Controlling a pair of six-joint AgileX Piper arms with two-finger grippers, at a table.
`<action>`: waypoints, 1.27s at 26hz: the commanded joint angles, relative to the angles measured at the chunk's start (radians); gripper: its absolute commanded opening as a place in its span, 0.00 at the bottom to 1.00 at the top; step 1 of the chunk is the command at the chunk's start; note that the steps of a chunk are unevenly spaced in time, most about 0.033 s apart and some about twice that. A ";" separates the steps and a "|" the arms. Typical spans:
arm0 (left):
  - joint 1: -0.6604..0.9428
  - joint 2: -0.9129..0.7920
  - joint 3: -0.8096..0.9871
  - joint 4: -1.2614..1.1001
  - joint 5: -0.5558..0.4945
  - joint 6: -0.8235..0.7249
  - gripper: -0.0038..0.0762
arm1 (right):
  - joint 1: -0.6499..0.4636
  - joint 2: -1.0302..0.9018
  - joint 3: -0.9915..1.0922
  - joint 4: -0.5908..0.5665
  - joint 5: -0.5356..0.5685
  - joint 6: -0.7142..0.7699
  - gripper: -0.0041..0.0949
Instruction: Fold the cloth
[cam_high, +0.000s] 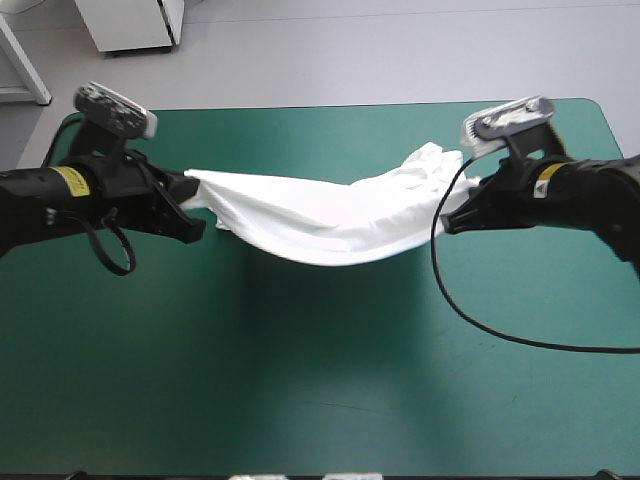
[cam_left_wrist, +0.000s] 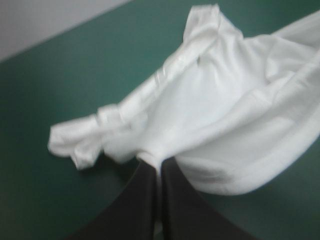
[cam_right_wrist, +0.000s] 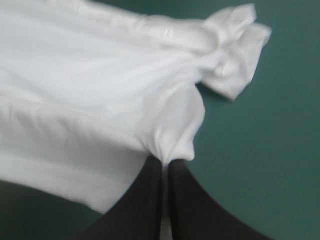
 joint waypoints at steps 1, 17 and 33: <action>-0.006 -0.024 -0.176 -0.026 0.033 0.000 0.04 | -0.001 -0.039 -0.175 -0.036 -0.002 0.007 0.03; -0.006 -0.024 -0.584 -0.115 -0.150 0.069 0.04 | -0.001 -0.034 -0.685 -0.041 -0.124 0.007 0.03; -0.006 0.268 -0.596 -0.073 -0.874 0.151 0.04 | -0.001 0.240 -0.730 -0.288 -0.584 0.103 0.03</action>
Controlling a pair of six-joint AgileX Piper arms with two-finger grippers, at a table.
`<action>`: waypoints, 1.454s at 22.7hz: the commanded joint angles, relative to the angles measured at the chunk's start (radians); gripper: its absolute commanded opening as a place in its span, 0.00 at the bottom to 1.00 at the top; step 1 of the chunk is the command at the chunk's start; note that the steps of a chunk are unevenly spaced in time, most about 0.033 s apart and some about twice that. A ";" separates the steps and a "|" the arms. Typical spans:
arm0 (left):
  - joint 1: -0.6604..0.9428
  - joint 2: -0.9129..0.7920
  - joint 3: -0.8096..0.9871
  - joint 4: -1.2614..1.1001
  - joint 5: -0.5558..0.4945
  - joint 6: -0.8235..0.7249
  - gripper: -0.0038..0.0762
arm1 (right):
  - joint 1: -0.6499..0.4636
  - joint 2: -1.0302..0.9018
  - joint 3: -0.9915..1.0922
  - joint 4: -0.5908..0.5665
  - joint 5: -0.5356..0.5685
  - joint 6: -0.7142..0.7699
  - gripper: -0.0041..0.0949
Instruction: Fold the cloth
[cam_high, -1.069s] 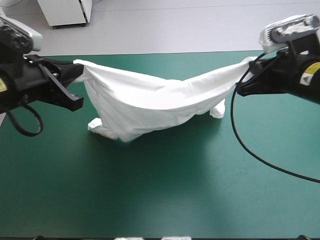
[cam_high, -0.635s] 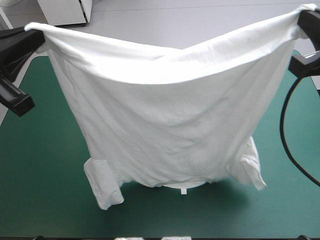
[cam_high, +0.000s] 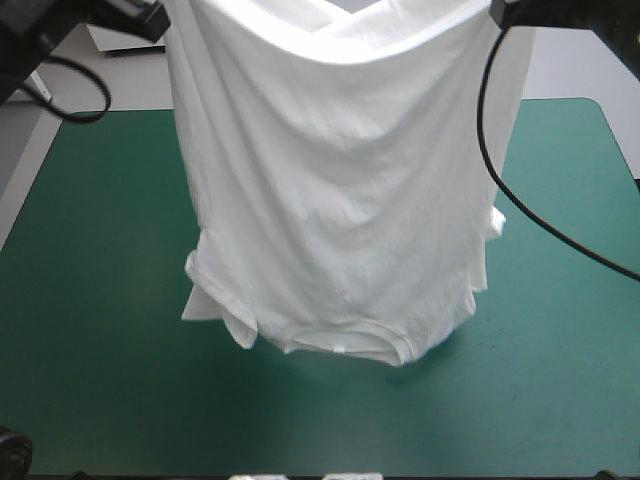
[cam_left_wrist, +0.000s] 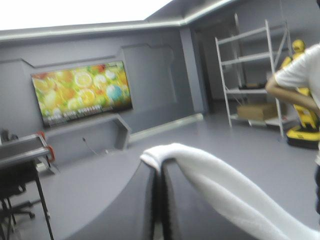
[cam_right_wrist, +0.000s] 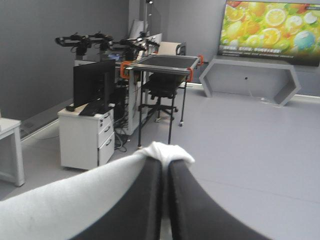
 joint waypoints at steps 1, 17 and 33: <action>-0.003 0.064 -0.018 0.025 -0.369 0.004 0.04 | -0.015 0.089 -0.096 -0.137 -0.223 0.040 0.03; 0.195 0.690 -0.521 -0.073 -0.311 -0.201 0.04 | -0.389 0.580 -0.399 0.313 -0.268 -0.111 0.02; 0.216 0.488 -0.384 -0.043 0.638 -0.263 0.04 | -0.390 0.385 -0.003 0.498 0.229 -0.341 0.02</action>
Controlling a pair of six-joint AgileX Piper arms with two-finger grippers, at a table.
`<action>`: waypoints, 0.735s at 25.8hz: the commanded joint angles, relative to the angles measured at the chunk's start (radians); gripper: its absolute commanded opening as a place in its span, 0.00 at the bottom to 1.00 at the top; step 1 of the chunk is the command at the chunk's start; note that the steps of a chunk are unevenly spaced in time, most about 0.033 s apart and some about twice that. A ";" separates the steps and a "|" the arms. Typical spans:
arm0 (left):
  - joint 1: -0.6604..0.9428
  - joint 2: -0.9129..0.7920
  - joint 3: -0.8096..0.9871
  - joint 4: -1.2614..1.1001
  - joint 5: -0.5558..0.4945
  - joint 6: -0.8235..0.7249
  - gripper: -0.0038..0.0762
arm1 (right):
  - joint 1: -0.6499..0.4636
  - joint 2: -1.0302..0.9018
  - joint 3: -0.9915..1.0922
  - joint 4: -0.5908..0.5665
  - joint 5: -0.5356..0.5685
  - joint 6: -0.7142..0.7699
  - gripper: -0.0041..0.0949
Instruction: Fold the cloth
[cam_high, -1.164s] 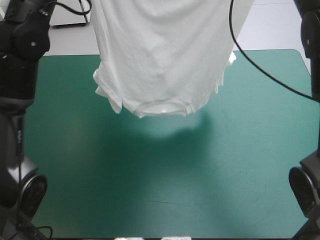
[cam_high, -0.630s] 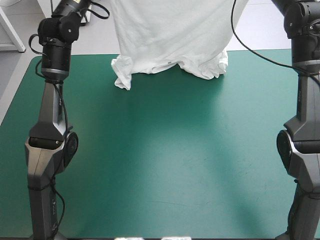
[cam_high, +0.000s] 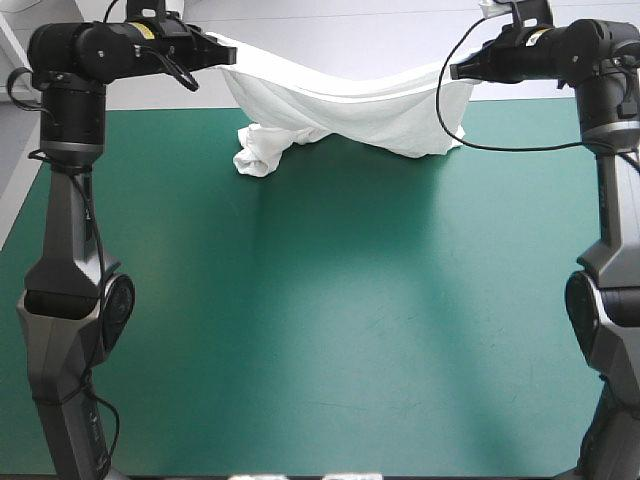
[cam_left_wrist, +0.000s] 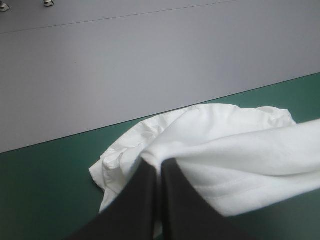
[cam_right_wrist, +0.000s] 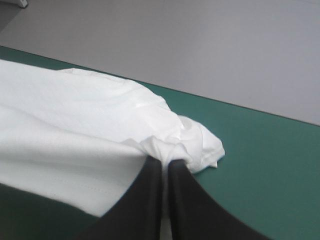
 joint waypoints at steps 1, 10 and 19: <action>0.001 -0.143 0.078 -0.063 0.041 -0.013 0.04 | -0.009 -0.180 0.094 -0.015 -0.030 -0.011 0.02; -0.001 -0.595 0.971 -0.049 0.039 -0.009 0.04 | 0.026 -0.440 0.562 -0.015 0.116 0.051 0.02; -0.105 -0.850 1.396 -0.008 0.039 0.001 0.04 | 0.132 -0.637 1.012 -0.114 0.143 0.146 0.02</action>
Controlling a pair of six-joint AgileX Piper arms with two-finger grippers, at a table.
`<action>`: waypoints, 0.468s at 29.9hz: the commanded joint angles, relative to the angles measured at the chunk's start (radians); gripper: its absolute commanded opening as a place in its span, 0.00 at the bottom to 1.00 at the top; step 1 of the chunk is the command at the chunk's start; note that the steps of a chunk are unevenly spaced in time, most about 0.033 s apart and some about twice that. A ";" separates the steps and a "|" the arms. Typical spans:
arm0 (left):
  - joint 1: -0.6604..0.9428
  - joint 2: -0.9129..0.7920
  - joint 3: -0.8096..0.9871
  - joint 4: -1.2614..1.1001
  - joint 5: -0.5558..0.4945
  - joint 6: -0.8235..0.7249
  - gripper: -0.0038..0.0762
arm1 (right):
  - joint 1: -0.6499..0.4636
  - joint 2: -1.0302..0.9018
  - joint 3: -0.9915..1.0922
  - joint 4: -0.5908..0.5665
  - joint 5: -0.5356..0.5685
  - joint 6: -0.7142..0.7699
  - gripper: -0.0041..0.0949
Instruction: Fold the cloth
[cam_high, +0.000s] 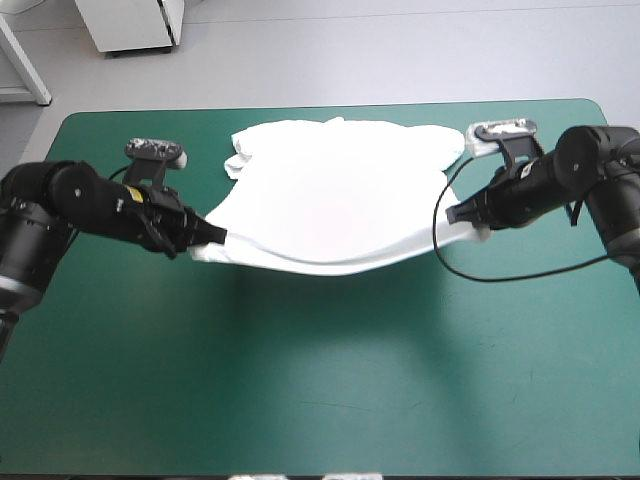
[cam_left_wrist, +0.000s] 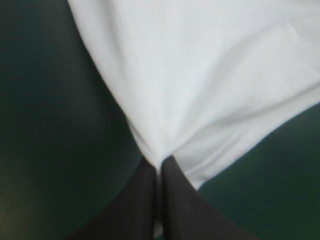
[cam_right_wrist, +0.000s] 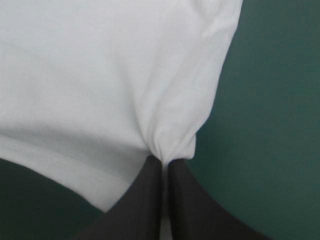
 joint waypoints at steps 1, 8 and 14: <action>-0.057 -0.131 0.111 0.020 0.040 -0.016 0.04 | 0.019 -0.121 0.162 -0.031 0.002 0.024 0.02; -0.078 -0.237 0.392 0.029 0.040 -0.044 0.04 | 0.019 -0.282 0.504 -0.014 0.002 0.024 0.02; -0.078 -0.296 0.565 -0.005 0.040 -0.044 0.04 | 0.019 -0.354 0.624 -0.003 0.002 0.022 0.02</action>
